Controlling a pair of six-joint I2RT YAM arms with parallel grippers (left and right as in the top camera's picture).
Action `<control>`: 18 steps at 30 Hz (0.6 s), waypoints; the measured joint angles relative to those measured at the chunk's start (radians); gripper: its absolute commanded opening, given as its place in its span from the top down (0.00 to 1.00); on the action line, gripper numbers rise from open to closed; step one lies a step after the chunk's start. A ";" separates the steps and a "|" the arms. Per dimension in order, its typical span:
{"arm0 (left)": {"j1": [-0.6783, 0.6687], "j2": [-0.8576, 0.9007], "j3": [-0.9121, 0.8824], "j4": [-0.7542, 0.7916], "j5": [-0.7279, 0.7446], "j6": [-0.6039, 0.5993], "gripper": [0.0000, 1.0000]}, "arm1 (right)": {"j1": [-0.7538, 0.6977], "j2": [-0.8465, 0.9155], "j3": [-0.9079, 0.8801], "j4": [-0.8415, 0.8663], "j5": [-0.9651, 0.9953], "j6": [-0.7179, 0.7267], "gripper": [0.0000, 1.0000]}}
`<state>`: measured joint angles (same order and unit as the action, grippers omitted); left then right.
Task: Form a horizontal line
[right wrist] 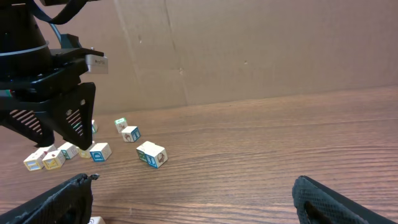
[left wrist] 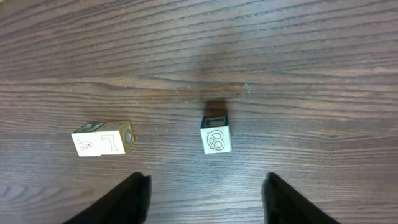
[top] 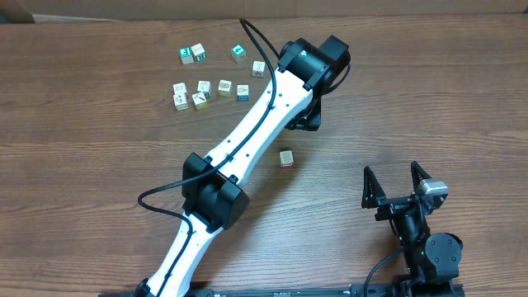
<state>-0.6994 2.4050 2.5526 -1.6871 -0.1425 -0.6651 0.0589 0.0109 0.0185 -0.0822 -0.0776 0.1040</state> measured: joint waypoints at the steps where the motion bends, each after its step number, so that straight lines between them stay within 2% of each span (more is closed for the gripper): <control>1: 0.000 0.000 0.000 0.000 0.001 0.002 0.59 | 0.000 0.000 0.000 0.000 0.000 0.000 0.00; 4: 0.000 0.000 0.000 0.000 0.003 0.012 0.70 | 0.000 0.000 0.000 0.000 0.000 0.000 0.00; 6: 0.000 0.000 0.000 0.001 0.005 0.012 0.71 | 0.000 0.000 0.000 0.000 0.000 0.000 0.00; 18: 0.000 0.000 0.000 0.027 0.010 0.014 0.55 | 0.000 0.000 0.000 0.000 0.000 0.000 0.00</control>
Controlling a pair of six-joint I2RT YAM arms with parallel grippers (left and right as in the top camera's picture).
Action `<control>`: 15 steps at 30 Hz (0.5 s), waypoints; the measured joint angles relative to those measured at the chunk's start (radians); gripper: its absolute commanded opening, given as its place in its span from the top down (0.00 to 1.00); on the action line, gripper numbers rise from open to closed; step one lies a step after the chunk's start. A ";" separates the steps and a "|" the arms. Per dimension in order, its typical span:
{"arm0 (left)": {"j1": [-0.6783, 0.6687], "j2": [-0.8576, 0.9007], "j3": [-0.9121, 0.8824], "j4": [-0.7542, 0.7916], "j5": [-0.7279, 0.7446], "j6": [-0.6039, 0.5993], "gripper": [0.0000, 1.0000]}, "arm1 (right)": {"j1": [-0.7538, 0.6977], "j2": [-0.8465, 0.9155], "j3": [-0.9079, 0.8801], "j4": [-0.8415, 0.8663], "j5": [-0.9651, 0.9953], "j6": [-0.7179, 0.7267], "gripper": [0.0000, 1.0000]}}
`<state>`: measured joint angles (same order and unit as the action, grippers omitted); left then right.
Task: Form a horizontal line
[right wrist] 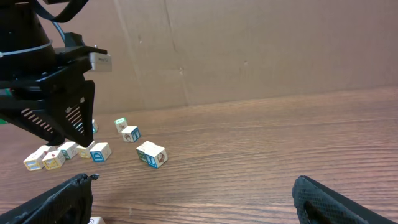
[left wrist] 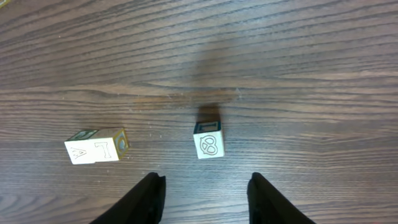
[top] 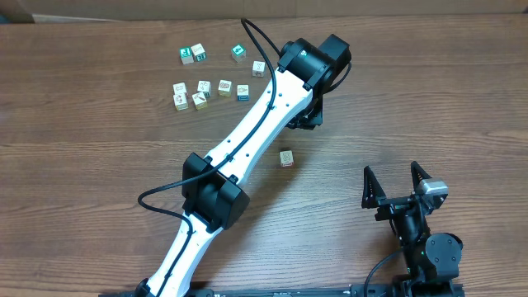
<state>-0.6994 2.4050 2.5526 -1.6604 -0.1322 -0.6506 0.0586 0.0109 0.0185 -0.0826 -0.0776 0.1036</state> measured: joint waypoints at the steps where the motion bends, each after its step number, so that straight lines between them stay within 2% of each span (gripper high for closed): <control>1: 0.000 0.000 0.000 0.000 0.000 0.000 0.54 | 0.000 0.000 0.000 0.000 0.000 0.000 0.00; 5: 0.000 0.000 0.000 0.004 0.000 0.000 0.63 | 0.000 0.000 0.000 0.000 0.000 0.000 0.00; 9: 0.000 0.000 0.000 0.007 0.000 0.000 0.64 | 0.000 0.000 0.000 0.000 0.000 0.000 0.00; 15: 0.000 0.000 0.000 0.011 0.001 0.000 0.54 | 0.000 0.000 0.000 0.000 0.000 0.000 0.00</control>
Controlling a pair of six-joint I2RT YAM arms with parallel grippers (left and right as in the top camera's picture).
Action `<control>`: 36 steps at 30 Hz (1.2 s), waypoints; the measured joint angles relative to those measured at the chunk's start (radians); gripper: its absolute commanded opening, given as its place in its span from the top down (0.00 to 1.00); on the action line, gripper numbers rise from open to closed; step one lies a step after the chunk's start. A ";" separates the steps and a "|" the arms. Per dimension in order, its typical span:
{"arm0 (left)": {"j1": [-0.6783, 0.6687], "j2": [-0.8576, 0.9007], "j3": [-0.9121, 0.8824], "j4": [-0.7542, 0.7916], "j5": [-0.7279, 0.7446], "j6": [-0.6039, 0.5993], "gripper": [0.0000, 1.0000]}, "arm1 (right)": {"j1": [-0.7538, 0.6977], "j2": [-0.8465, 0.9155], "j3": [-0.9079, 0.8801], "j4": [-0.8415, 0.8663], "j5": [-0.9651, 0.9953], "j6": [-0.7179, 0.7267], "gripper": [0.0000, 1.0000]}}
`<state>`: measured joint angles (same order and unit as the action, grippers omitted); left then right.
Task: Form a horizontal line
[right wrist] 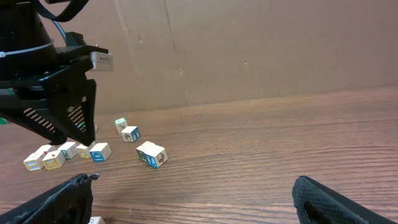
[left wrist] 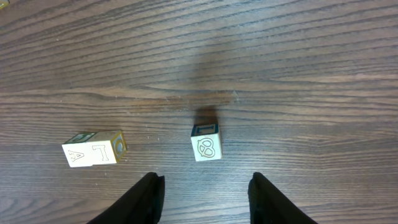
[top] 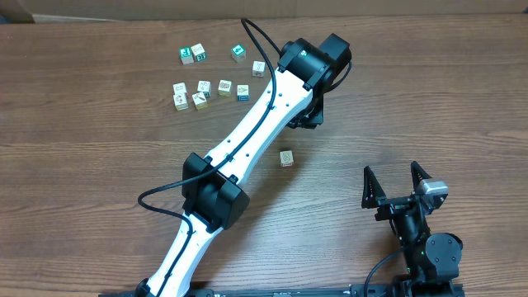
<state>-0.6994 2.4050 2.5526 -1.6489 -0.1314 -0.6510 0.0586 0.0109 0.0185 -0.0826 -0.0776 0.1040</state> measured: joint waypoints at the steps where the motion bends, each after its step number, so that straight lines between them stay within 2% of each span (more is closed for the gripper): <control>1: 0.000 0.000 0.000 0.000 0.000 0.000 0.50 | 0.000 0.000 0.000 0.000 0.000 0.000 0.00; 3: 0.000 0.000 0.000 0.000 0.000 -0.003 0.44 | 0.000 0.000 0.000 0.000 0.000 0.000 0.00; 9: 0.000 0.000 0.000 0.004 0.000 -0.005 0.43 | 0.000 0.000 0.000 0.000 0.000 0.000 0.00; 11: 0.000 0.000 0.000 0.005 0.000 -0.005 0.40 | 0.000 0.000 0.000 0.000 0.000 0.000 0.00; 12: 0.000 0.000 0.000 0.008 0.000 -0.005 0.38 | 0.000 0.000 0.000 0.000 0.000 0.000 0.00; 15: 0.000 0.000 0.000 0.011 0.000 -0.010 0.19 | 0.000 0.000 0.000 0.000 0.000 0.000 0.00; 19: 0.000 0.000 0.000 0.011 0.000 -0.016 0.17 | 0.000 0.000 0.000 0.001 0.000 0.000 0.00; 20: 0.000 0.000 0.000 0.012 0.000 -0.016 0.15 | 0.000 0.000 0.000 0.000 0.000 0.000 0.00; 22: 0.000 0.000 0.000 0.015 0.000 -0.020 0.02 | 0.000 0.000 0.000 0.000 0.000 0.000 0.00; 36: 0.000 0.000 0.000 0.026 0.000 -0.026 0.00 | 0.000 0.000 0.000 0.000 0.000 0.000 0.00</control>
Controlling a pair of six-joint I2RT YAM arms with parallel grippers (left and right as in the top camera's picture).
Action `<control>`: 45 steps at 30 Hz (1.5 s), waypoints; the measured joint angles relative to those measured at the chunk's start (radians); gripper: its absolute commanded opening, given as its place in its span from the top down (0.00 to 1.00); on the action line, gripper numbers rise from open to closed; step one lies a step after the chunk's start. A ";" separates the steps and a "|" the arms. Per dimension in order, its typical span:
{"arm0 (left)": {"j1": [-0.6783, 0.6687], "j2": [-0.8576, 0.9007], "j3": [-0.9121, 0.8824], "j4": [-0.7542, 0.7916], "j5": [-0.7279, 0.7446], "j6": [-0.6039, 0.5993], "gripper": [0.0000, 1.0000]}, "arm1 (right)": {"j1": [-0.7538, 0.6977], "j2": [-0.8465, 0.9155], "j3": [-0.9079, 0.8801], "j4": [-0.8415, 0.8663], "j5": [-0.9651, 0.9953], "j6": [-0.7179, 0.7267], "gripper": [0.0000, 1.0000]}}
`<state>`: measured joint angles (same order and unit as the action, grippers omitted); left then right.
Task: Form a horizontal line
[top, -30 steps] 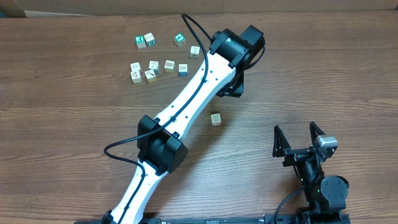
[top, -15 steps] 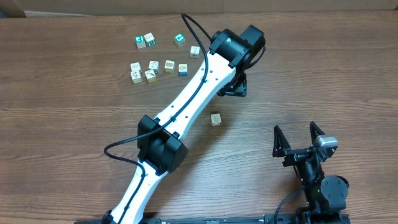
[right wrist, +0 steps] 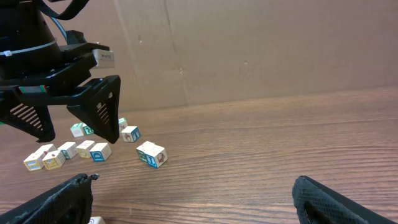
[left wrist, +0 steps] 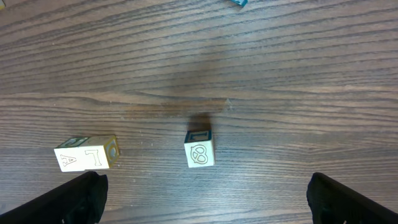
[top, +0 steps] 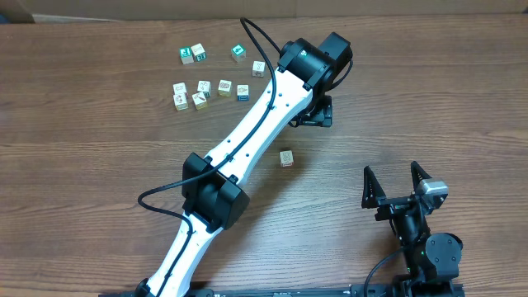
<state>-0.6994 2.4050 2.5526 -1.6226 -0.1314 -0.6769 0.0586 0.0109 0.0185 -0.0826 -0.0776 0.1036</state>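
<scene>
Small lettered cubes lie on the wooden table. A loose row of cubes (top: pixel 211 91) sits at the far left, with more cubes (top: pixel 198 52) behind it. A lone cube (top: pixel 285 157) lies mid-table. My left gripper (top: pixel 316 114) hovers wide open, nothing between its fingers. In the left wrist view a pretzel-marked cube (left wrist: pixel 199 150) lies ahead of the left gripper (left wrist: pixel 204 194), and a two-cube piece marked A and L (left wrist: pixel 85 152) is to its left. My right gripper (top: pixel 391 175) rests open at the near right.
A cardboard wall (right wrist: pixel 261 50) stands behind the table. The long white left arm (top: pixel 247 136) crosses the table diagonally. In the right wrist view a paired cube (right wrist: pixel 152 154) lies ahead of the right gripper (right wrist: pixel 191 199), and the left arm's fingers (right wrist: pixel 102 109) hang at the left.
My left gripper has opened wide: its fingers stood close on either side below the pretzel cube and now sit at the frame's bottom corners. The cube looks slightly smaller. The right arm is unchanged.
My left gripper hung open over the pretzel cube. Its fingers then stood closer together, with the cube still on the table ahead of them, and stayed so. Now they are spread wide, and the cube lies untouched. The right gripper stayed open throughout.
</scene>
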 measured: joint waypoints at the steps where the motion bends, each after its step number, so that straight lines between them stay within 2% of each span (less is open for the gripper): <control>1: 0.000 0.000 0.000 0.000 0.000 0.000 0.00 | 0.000 0.000 0.000 0.000 0.000 0.000 0.00; 3: 0.000 0.000 0.000 0.000 0.000 0.000 0.00 | 0.000 0.000 0.000 0.000 0.000 0.000 0.00; 6: 0.000 0.000 0.000 0.000 0.000 -0.001 0.17 | 0.000 0.000 0.000 0.000 0.000 0.000 0.00; 8: 0.000 0.000 0.000 0.000 0.001 -0.003 0.23 | 0.000 0.000 0.000 0.000 0.000 0.000 0.00; 11: 0.000 0.000 0.000 -0.004 0.000 0.000 0.24 | 0.000 0.000 0.000 0.001 0.000 0.000 0.00; 13: 0.000 0.000 0.000 -0.010 0.000 0.000 0.19 | 0.000 0.000 0.000 0.000 0.000 0.000 0.00; 17: 0.000 0.000 0.000 -0.016 0.000 0.000 0.19 | 0.000 0.000 0.000 0.000 0.000 0.000 0.00; 23: 0.000 0.000 0.000 -0.016 0.000 0.000 0.32 | 0.000 0.000 0.000 0.000 0.000 0.000 0.00; 28: 0.000 0.000 0.000 -0.016 0.004 0.000 0.34 | 0.000 0.000 0.000 0.000 0.000 0.000 0.00; 30: 0.000 0.000 0.000 -0.016 0.016 0.000 0.32 | 0.000 0.000 0.000 0.000 0.000 0.000 0.00; 34: 0.000 0.000 0.000 -0.016 0.031 0.003 0.16 | 0.000 0.000 0.000 0.000 0.000 0.001 0.00; 35: 0.000 0.000 0.000 -0.016 0.034 0.003 0.06 | 0.000 0.000 0.000 0.000 0.000 0.000 0.00; 36: 0.000 0.000 0.000 -0.016 0.034 0.005 0.05 | 0.000 0.000 0.000 0.001 0.000 0.000 0.00; 38: 0.000 0.000 0.000 -0.013 0.039 -0.001 0.08 | 0.000 0.000 0.000 0.001 0.000 0.000 0.00; 39: 0.000 0.000 0.000 -0.011 0.040 -0.002 0.14 | 0.000 0.000 0.000 0.001 0.000 0.000 0.00; 41: 0.000 0.000 0.000 -0.011 0.042 0.000 0.20 | 0.000 0.000 0.000 0.000 0.000 0.000 0.00; 45: 0.000 0.000 0.000 -0.018 0.045 0.000 0.21 | 0.000 0.000 0.000 0.000 0.000 0.000 0.00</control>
<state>-0.6994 2.4050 2.5526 -1.6405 -0.0868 -0.6773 0.0589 0.0109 0.0185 -0.0822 -0.0776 0.1040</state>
